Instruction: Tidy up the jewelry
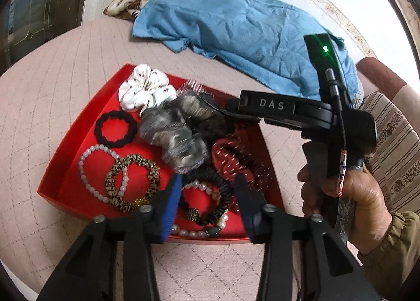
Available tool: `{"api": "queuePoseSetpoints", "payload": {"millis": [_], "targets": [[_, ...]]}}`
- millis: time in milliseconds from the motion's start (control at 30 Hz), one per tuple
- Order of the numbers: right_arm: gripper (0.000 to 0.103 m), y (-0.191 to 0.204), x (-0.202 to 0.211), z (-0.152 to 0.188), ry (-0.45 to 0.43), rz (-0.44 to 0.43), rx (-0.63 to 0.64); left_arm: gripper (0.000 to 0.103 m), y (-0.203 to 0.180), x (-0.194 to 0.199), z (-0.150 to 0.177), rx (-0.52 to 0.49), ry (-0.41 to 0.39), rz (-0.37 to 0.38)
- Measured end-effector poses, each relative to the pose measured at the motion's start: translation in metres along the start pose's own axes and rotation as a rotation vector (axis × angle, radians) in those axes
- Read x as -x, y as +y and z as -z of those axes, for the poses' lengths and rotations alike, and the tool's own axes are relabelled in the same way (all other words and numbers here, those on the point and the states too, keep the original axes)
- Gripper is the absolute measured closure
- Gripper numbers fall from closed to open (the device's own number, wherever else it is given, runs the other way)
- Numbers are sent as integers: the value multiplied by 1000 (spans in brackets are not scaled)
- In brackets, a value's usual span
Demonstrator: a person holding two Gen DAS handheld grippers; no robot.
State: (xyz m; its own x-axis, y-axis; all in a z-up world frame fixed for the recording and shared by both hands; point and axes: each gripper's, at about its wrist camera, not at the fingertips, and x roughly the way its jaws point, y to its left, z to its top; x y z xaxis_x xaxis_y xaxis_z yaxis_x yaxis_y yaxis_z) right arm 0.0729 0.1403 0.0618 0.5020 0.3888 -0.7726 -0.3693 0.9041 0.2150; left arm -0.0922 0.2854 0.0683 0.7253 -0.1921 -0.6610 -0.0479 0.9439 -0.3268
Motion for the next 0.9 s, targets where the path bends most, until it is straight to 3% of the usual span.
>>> {"api": "queuePoseSetpoints", "payload": {"millis": [367, 600, 767, 900], "targets": [[18, 0, 23, 6, -28, -24, -17, 47, -2, 7, -1, -5, -35, -14], [18, -9, 46, 24, -45, -40, -31, 33, 0, 13, -2, 4, -59, -28], [18, -28, 64, 44, -51, -31, -75, 32, 1, 14, -1, 6, -67, -44], [18, -39, 79, 60, -53, -23, -95, 31, 0, 15, 0, -11, -72, -106]]}}
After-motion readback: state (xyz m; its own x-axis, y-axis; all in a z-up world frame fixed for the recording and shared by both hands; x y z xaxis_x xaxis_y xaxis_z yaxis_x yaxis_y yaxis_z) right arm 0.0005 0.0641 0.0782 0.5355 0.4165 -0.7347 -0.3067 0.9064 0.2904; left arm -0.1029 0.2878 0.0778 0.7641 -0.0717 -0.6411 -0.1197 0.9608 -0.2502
